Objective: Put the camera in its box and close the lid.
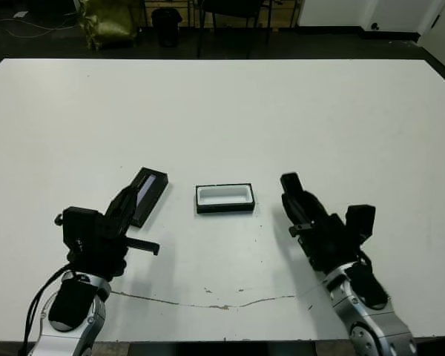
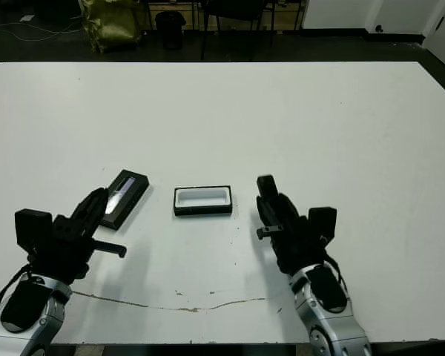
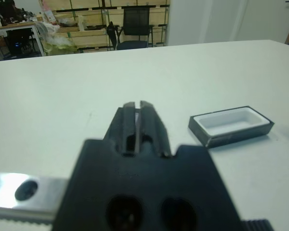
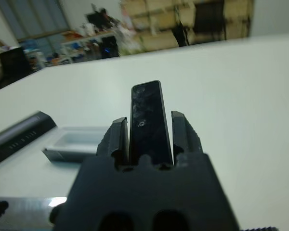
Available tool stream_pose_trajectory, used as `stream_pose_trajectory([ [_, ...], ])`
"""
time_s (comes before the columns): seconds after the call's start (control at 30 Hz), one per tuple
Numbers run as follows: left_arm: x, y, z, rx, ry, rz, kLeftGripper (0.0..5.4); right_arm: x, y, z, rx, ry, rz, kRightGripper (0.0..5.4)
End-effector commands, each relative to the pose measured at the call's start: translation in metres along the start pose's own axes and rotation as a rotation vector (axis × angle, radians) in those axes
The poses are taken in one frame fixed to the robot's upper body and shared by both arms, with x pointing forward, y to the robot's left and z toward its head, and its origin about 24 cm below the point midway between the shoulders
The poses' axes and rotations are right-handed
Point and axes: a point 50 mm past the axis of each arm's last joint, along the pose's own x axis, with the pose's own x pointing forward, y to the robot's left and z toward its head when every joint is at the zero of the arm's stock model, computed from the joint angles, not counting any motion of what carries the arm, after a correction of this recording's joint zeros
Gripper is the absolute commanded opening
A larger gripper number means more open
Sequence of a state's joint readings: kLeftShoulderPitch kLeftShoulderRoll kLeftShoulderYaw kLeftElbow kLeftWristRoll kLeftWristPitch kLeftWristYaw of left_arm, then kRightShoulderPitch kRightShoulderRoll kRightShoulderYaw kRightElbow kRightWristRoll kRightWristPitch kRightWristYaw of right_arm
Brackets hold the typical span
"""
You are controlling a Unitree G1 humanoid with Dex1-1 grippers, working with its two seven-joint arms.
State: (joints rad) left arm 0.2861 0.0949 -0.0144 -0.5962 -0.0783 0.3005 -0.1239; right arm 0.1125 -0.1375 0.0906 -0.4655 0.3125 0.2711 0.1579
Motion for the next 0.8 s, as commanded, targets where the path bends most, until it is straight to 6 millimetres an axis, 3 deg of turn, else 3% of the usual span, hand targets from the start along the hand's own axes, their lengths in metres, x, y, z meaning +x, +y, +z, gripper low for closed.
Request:
stream_pose_trajectory([
  [0.03,-0.003,0.001,-0.008,-0.004,0.043,0.008,0.0,0.002,-0.009,0.014,-0.074,-0.023,0.044,0.86],
  [0.37,-0.004,-0.001,-0.008,0.006,0.056,0.021,0.0,0.019,-0.038,0.052,-0.247,-0.053,0.195,0.86],
  [0.57,-0.004,-0.002,-0.01,-0.002,0.051,0.016,0.0,0.049,-0.057,0.075,-0.364,0.013,0.32,0.86],
  [0.8,-0.004,-0.003,-0.013,-0.006,0.053,0.021,0.0,0.094,-0.062,0.092,-0.448,0.143,0.575,0.86],
])
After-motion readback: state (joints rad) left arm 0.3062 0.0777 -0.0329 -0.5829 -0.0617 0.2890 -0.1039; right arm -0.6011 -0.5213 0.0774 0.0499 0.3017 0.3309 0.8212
